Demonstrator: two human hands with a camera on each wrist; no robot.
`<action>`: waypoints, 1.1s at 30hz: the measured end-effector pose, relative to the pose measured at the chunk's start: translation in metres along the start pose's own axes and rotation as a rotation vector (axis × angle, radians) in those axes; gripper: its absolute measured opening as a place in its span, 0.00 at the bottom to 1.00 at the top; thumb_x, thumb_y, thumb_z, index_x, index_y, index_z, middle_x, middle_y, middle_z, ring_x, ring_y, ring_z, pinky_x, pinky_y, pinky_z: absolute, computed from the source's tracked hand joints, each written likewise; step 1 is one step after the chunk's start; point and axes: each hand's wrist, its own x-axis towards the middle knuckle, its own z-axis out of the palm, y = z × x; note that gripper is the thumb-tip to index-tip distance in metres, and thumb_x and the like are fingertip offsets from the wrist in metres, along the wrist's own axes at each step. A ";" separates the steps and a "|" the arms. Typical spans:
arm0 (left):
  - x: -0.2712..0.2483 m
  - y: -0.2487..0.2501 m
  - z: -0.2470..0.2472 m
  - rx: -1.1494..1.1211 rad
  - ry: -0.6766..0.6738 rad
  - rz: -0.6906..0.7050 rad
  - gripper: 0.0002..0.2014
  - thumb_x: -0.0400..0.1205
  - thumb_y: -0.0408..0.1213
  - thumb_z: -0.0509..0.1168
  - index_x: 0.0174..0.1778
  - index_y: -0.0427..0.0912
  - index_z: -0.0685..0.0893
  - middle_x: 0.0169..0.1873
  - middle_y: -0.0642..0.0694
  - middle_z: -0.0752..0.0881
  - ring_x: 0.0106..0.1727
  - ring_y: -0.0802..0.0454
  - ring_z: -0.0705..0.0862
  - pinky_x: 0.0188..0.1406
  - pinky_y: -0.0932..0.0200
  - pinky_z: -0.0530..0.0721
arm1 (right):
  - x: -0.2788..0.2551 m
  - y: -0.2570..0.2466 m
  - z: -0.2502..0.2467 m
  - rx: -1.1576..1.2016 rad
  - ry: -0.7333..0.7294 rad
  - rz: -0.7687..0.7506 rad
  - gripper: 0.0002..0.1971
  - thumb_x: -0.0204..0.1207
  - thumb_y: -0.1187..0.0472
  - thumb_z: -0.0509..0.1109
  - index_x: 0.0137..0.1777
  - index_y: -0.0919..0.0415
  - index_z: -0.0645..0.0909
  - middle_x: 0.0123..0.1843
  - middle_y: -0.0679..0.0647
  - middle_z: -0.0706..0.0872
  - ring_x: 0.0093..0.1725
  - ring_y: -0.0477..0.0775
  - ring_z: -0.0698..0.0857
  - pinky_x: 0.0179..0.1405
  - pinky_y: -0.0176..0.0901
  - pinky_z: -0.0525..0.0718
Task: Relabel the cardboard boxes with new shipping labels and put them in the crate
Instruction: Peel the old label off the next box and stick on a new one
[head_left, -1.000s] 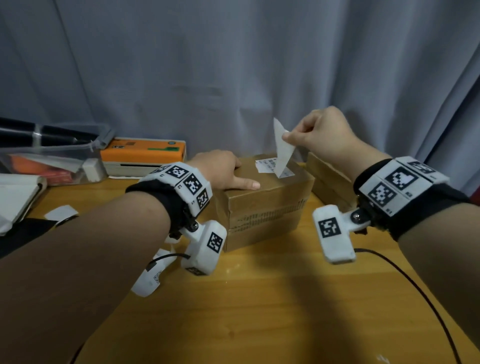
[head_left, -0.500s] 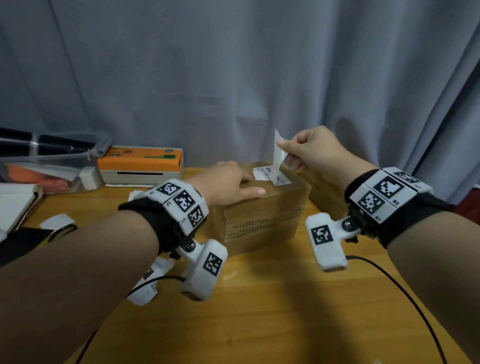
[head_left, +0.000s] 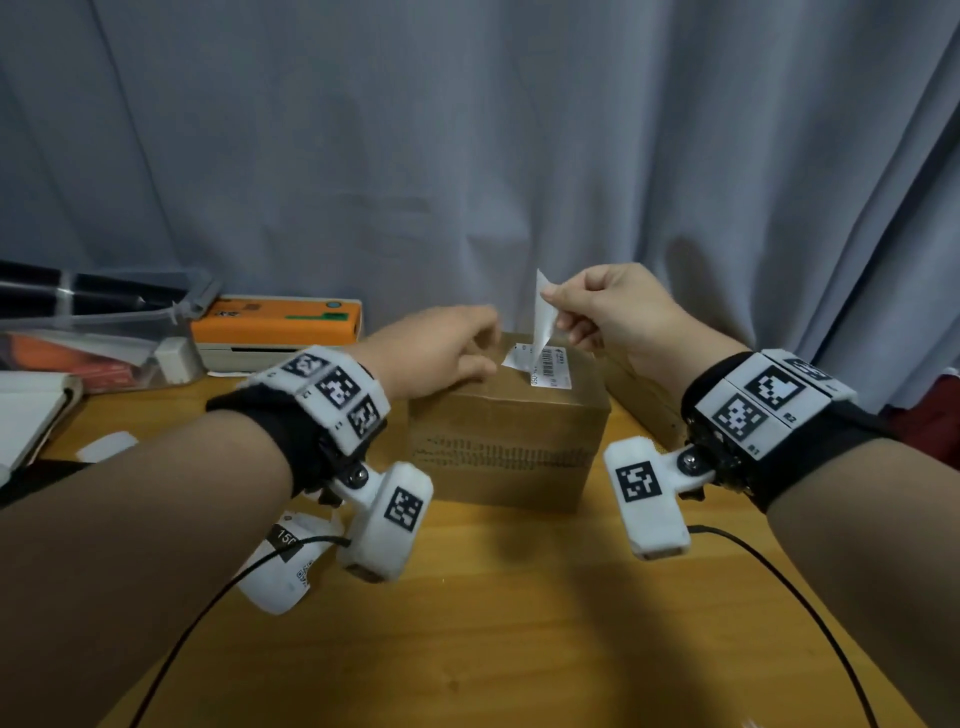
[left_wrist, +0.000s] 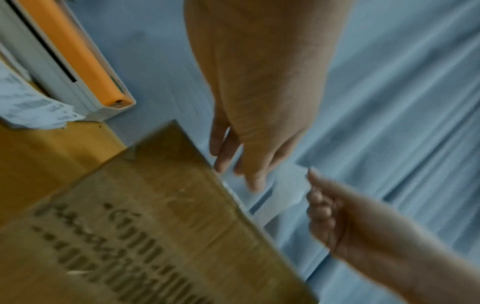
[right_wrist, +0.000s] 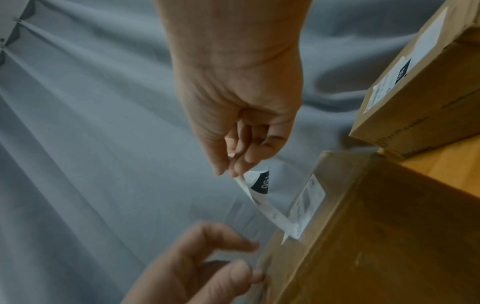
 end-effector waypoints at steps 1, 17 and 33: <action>-0.001 0.004 0.002 0.123 0.116 0.060 0.10 0.82 0.44 0.64 0.56 0.47 0.75 0.53 0.51 0.78 0.44 0.53 0.78 0.35 0.59 0.73 | 0.001 0.000 0.002 -0.013 0.003 0.000 0.13 0.75 0.58 0.73 0.32 0.61 0.78 0.24 0.52 0.80 0.17 0.42 0.75 0.17 0.31 0.73; 0.006 0.020 0.032 0.722 0.403 0.354 0.09 0.74 0.34 0.61 0.34 0.46 0.86 0.44 0.46 0.83 0.49 0.45 0.70 0.48 0.50 0.64 | -0.007 0.009 -0.006 0.096 -0.346 0.204 0.11 0.75 0.55 0.69 0.51 0.61 0.85 0.44 0.56 0.88 0.49 0.55 0.86 0.58 0.47 0.81; 0.011 0.015 0.038 0.391 0.450 0.092 0.12 0.81 0.50 0.62 0.44 0.49 0.88 0.51 0.48 0.74 0.56 0.45 0.70 0.54 0.52 0.56 | -0.003 0.033 -0.015 -0.735 -0.510 0.065 0.31 0.74 0.44 0.70 0.77 0.45 0.67 0.78 0.46 0.68 0.75 0.50 0.69 0.74 0.40 0.65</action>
